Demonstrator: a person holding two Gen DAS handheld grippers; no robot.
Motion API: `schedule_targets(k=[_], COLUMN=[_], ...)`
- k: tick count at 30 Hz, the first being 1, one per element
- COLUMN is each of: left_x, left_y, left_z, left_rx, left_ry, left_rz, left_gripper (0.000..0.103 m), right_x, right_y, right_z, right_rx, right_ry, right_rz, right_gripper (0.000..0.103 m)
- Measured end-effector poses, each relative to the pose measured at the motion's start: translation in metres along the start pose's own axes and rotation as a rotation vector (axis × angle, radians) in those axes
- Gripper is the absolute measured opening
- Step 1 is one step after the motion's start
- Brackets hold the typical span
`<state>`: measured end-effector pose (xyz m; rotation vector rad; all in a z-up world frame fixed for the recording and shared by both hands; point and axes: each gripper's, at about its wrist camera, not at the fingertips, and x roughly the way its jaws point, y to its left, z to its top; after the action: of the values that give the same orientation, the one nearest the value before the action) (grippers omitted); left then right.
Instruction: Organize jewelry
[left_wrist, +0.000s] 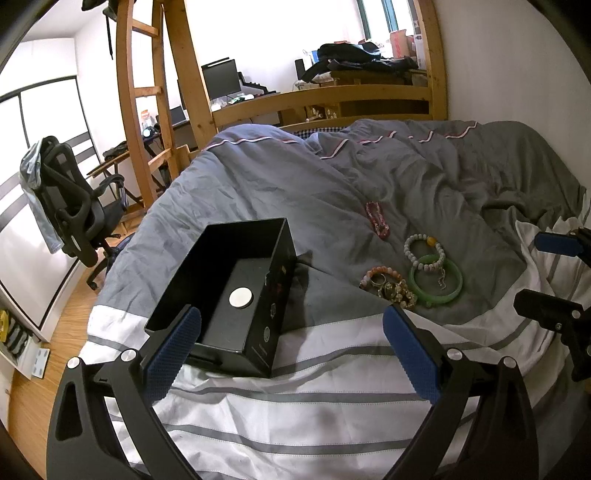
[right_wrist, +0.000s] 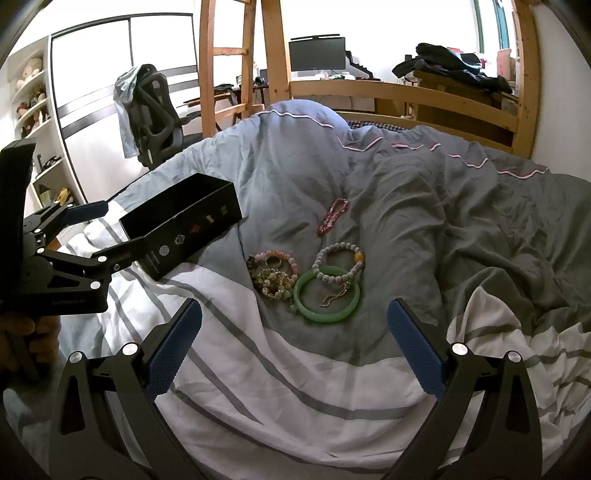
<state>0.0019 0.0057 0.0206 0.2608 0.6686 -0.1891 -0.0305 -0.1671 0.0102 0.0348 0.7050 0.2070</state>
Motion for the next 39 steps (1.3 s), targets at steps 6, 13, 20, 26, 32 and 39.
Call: schedule_targets(k=[6,13,20,26,32,39], left_x=[0.001,0.003,0.005,0.006,0.009,0.014], left_y=[-0.001,-0.003,-0.005,-0.005,-0.007,-0.011], left_z=[-0.001,-0.003,-0.002,-0.003,-0.005,-0.004], left_rx=[0.004,0.007,0.011,0.011,0.016,0.019], left_ry=[0.004,0.005,0.009,0.010,0.020,0.032], left_rz=[-0.001,0.000,-0.003,-0.002,-0.003,-0.027], left_gripper=[0.097,0.097,0.097,0.097,0.097,0.097], right_x=[0.001,0.002,0.002,0.002,0.003,0.008], right_y=[0.001,0.002,0.002,0.002,0.003,-0.001], right_z=[0.000,-0.001,-0.001,-0.001,-0.003,-0.004], right_rx=[-0.005,-0.009,-0.007,-0.007,-0.007,0.010], right_ry=[0.004,0.006,0.006,0.007,0.013,0.028], right_rz=[0.002,0.003,0.002,0.002,0.002,-0.009], right_gripper=[0.099,0.099,0.099,0.099,0.099,0.099])
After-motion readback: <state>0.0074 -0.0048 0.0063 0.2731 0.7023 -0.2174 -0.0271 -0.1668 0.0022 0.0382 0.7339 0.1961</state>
